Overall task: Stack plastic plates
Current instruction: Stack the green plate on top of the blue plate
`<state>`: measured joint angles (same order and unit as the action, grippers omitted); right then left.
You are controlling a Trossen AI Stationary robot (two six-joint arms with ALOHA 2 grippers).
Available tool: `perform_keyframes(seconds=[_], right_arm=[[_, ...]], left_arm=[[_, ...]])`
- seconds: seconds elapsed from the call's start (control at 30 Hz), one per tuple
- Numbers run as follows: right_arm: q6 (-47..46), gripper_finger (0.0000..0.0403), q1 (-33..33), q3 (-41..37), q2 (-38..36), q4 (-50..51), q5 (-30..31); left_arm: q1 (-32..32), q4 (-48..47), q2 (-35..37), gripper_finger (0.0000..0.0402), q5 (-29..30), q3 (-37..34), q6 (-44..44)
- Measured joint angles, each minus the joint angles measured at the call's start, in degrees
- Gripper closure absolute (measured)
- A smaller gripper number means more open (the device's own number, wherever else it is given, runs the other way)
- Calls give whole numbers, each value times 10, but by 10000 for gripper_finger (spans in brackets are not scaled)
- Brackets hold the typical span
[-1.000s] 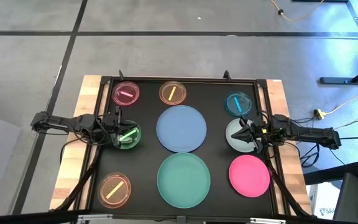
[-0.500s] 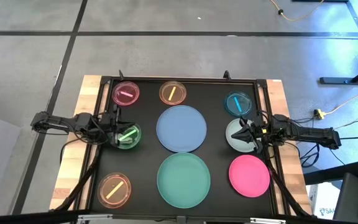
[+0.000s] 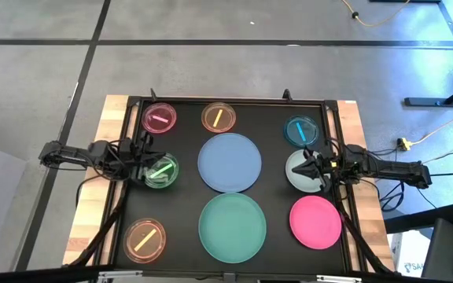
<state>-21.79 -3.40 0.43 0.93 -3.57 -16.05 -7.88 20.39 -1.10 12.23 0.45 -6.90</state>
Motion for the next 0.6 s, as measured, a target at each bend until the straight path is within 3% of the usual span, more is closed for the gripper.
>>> perform_keyframes(seconds=[0.33, 0.6], right_arm=[[22, 402, 0, 0, 0, -55, 35], [40, 402, 0, 16, 1, -65, 35]], left_arm=[[0, -1, -60, 393, -8, 28, -34], [0, -4, -224, 400, 6, 106, -31]])
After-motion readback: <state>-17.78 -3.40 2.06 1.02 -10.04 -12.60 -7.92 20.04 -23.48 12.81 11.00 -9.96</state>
